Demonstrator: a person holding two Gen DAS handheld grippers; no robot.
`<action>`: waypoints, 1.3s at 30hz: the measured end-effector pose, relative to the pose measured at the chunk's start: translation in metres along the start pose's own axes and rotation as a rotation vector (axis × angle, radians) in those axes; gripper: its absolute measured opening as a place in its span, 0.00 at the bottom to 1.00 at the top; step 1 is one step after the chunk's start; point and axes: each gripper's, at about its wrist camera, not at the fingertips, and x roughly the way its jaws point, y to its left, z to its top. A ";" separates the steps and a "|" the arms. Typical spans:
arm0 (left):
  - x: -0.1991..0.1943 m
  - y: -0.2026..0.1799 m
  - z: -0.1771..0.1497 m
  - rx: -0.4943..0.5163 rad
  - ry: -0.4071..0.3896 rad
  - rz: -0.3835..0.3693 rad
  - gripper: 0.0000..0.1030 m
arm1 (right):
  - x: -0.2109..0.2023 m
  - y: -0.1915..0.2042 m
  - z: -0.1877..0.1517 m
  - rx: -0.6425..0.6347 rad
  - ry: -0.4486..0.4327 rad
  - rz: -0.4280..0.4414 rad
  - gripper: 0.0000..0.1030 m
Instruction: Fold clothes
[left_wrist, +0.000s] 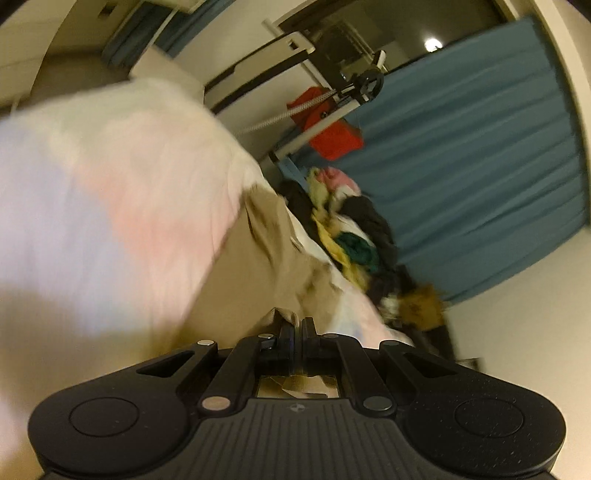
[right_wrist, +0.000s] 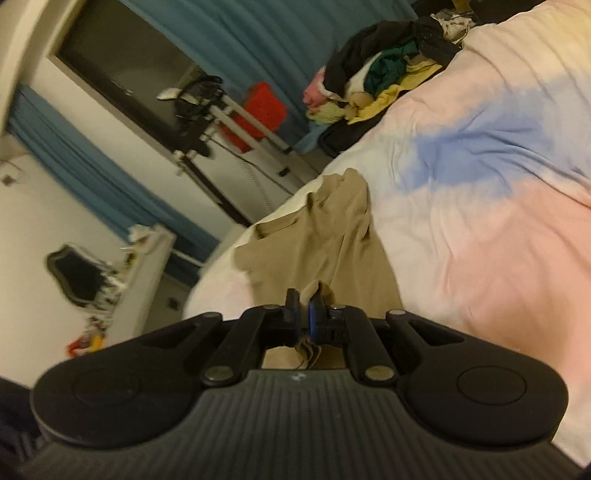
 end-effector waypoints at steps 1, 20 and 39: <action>0.018 -0.002 0.004 0.034 -0.001 0.018 0.04 | 0.018 -0.002 0.006 0.003 0.001 -0.012 0.08; 0.202 0.013 -0.009 0.442 0.028 0.186 0.14 | 0.167 -0.031 -0.002 -0.387 0.006 -0.189 0.09; 0.000 -0.072 -0.091 0.703 -0.216 0.122 0.86 | -0.011 0.032 -0.035 -0.516 -0.255 -0.068 0.90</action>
